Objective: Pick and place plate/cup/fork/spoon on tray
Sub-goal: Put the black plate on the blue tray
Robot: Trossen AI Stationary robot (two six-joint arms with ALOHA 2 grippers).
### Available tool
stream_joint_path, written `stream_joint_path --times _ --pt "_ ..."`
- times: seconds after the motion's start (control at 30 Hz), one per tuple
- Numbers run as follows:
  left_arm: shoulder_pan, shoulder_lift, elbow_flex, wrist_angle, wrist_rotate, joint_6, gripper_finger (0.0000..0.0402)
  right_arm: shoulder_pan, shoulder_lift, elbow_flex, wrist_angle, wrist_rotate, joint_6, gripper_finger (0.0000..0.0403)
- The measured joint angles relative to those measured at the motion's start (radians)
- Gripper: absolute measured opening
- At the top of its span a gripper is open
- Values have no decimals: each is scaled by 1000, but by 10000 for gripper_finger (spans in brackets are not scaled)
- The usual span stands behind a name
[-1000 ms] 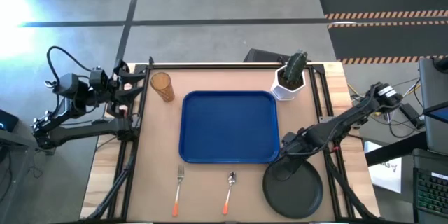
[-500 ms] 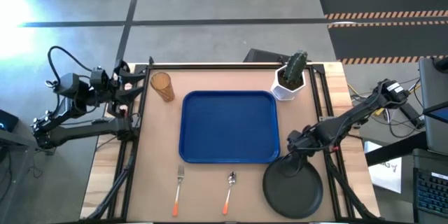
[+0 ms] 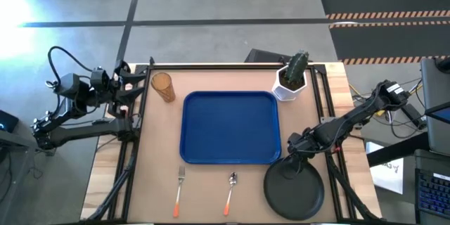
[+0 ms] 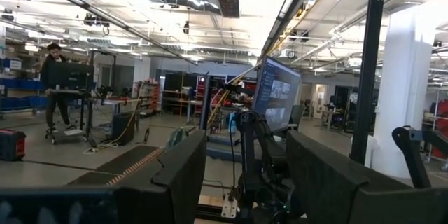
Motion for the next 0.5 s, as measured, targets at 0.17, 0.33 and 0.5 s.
stream_joint_path --times 0.17,0.33,0.5 --pt "0 0 0 0 0 1 181 0 0 -23 33 -6 -1 120" --pt "0 0 0 0 0 1 181 0 -2 -42 160 -60 -2 23" --pt "0 0 0 0 0 2 181 0 -2 -9 215 -46 38 9"
